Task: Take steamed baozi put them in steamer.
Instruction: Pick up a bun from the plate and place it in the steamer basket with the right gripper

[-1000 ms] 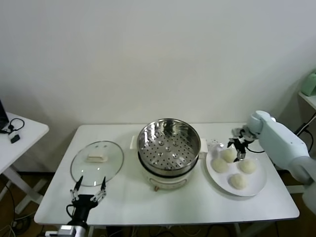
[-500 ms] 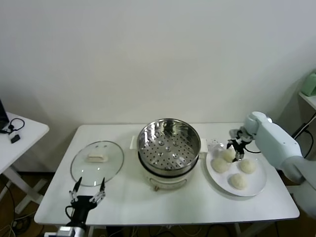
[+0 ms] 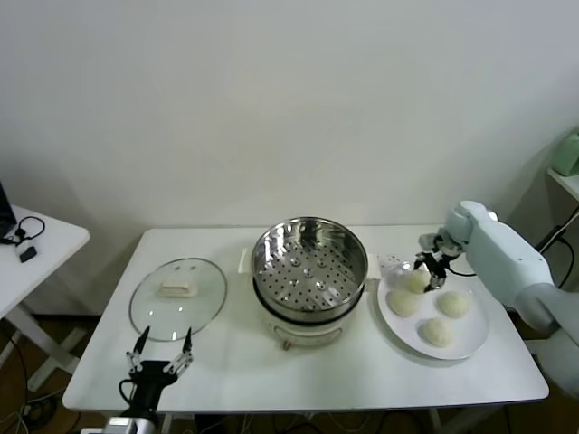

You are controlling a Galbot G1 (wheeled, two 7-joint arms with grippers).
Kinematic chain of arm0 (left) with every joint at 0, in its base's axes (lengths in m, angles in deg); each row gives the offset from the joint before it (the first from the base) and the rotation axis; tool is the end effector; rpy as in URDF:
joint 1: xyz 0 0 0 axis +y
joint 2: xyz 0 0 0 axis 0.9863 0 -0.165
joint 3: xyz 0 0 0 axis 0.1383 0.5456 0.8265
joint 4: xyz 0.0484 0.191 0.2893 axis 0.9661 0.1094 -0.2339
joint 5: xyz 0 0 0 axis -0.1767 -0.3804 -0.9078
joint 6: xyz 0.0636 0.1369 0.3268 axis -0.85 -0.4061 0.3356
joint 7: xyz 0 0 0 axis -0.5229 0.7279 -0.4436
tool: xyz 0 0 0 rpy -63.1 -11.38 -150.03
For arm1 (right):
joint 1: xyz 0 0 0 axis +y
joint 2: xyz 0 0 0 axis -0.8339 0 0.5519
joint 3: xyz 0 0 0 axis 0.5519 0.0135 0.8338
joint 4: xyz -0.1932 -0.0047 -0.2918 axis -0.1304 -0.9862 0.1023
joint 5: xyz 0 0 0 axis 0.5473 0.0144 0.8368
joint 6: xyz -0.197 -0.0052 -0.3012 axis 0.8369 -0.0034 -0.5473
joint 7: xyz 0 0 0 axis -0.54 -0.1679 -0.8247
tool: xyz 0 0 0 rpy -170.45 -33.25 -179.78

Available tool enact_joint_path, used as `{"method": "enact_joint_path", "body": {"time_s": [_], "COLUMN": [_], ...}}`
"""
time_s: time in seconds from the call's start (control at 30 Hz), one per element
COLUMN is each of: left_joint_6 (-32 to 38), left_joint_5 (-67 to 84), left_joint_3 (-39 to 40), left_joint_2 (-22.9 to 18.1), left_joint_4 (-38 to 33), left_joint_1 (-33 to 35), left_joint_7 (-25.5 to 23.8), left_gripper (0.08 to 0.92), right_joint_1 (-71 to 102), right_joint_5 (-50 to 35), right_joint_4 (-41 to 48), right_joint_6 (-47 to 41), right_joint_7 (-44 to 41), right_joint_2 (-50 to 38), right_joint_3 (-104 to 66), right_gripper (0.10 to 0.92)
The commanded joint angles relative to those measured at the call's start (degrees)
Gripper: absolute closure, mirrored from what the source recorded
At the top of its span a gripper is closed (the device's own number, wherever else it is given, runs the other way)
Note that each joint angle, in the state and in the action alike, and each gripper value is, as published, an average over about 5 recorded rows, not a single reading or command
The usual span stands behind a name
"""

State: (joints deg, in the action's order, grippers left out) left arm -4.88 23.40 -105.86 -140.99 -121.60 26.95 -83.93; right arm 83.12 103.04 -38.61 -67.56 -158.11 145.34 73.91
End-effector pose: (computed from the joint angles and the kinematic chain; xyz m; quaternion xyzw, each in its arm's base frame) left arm 0.1396 0.0716 -0.3715 0.0129 -0.9968 -0.0456 0.0647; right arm 0.6129 -0.1857 -0.1993 0.5268 -0.4863 0.5899 0.3716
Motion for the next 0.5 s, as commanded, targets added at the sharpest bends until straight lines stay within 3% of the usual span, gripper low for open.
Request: {"method": "enact_joint_path", "body": {"time_s": [0.03, 0.3, 0.5], "left_joint_6": [-0.08, -0.26, -0.30], "left_joint_5": [-0.34, -0.77, -1.23], "left_joint_3": [0.06, 0.26, 0.38], "left_joint_2": [0.19, 0.21, 0.11], "left_joint_4": [-0.42, -0.81, -0.88], "left_joint_1": [0.44, 1.04, 1.33], "left_joint_7": [-0.09, -0.13, -0.10], "left_gripper": [0.177, 0.177, 0.177], "right_joint_1": [-12.31, -23.56, -26.75], "right_joint_5": [-5.65, 3.74, 4.92], "right_joint_4": [-21.63, -36.04, -45.42], "right_joint_6": [3.07, 14.40, 15.98], "right_joint_7": [-0.72, -1.09, -0.96], "right_joint_2": [-7.04, -8.66, -6.55], "right_joint_3": [13.34, 18.43, 20.24], "right_gripper": [0.322, 0.321, 0.321]}}
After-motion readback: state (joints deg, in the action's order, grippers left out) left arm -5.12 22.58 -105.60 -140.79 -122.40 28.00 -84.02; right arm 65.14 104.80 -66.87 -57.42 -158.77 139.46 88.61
